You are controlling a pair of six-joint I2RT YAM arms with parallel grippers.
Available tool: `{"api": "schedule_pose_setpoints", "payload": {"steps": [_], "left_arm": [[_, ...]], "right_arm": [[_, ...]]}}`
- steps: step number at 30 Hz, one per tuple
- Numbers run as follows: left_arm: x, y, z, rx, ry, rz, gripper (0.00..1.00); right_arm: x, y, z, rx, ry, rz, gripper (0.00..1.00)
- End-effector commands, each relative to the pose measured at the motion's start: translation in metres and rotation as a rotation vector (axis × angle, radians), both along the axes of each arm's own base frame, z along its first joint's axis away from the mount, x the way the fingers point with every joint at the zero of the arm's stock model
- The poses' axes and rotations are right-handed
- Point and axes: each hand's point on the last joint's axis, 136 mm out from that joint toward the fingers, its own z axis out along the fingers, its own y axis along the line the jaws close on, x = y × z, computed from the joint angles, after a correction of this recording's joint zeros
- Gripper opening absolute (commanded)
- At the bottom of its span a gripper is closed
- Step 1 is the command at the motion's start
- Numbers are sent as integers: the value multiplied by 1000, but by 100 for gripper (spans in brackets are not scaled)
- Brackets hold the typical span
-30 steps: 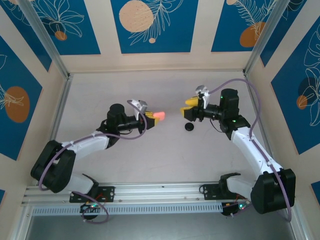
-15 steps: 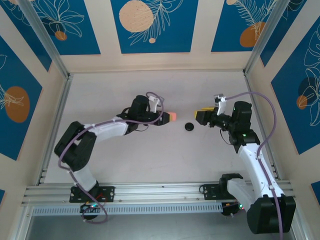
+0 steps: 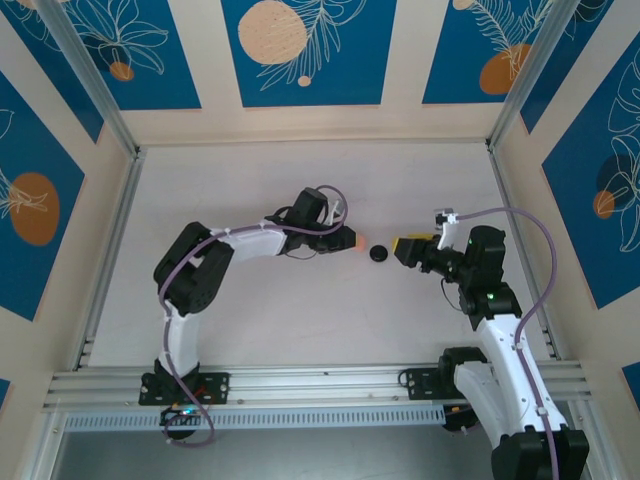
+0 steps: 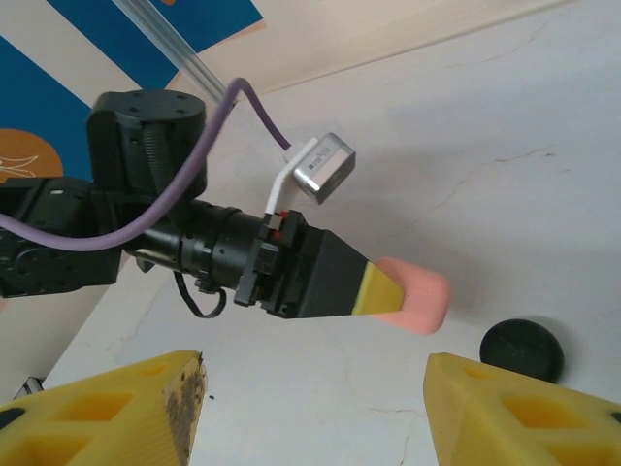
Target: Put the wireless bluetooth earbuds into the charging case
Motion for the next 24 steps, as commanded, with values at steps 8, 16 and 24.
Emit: {"api": "schedule_pose_setpoints", "payload": {"steps": [8,16,24], "left_arm": [[-4,-14,-26,-35,160,47,17],[-4,-6,-36,12,198,80,32],[-6,8,-36,86,189,79,38]], "right_arm": [[-2,-4,-14,-9,36,-16,62],[-2,-5,-16,-6,43,-18,62],[-2,-5,-12,-3,32,-14,63]]}}
